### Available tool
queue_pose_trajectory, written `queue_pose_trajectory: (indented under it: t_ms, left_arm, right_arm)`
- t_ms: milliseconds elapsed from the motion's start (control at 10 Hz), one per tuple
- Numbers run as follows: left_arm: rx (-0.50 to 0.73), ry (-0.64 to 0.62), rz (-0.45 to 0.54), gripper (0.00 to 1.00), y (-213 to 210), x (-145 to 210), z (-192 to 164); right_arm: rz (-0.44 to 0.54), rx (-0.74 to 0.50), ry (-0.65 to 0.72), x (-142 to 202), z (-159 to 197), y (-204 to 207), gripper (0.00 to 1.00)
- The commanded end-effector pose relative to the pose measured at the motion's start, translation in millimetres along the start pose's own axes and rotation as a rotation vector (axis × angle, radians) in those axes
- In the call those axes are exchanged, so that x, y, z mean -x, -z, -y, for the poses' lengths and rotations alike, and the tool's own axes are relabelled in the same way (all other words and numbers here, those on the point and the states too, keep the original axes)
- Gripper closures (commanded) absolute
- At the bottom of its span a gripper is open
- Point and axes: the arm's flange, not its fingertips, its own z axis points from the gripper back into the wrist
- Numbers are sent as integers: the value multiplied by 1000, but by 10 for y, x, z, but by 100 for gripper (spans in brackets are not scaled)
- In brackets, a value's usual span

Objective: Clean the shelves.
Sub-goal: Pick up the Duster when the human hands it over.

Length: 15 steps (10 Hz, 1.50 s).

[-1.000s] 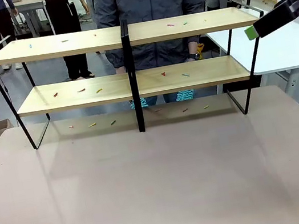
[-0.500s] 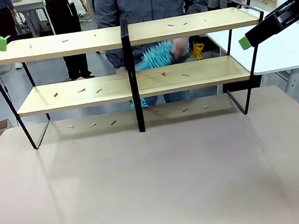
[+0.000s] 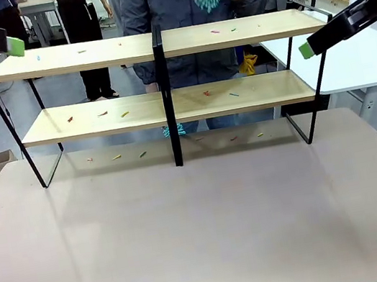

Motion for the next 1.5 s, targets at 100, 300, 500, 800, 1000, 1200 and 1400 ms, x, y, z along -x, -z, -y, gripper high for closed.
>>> queue_pose_trajectory:
  t_ms: [100, 300, 500, 800, 1000, 1200, 1400]
  left_arm:
    - [-11, -56, -56, 0, 154, -77, 100]
    - [-29, -37, -77, 0, 206, -67, 125]
    - [-82, -57, -88, 0, 223, -86, 129]
    - [-45, -34, -76, 0, 242, -31, 87]
    - [-45, -34, -76, 0, 242, -31, 87]
    - [-45, -34, -76, 0, 242, -31, 87]
    - [-45, -34, -76, 0, 242, -31, 87]
  right_arm:
    - [18, -39, 19, -15, 45, 37, 0]
    - [12, -48, 19, 6, 80, 43, 0]
    - [15, -50, 22, 7, 92, 47, 0]
    - [12, -48, 22, -1, 88, 72, 0]
    - [34, -72, 36, -22, 31, 46, 0]
    - [84, -99, 103, -24, -120, -31, 0]
    - [100, -113, 116, 58, -266, -129, 0]
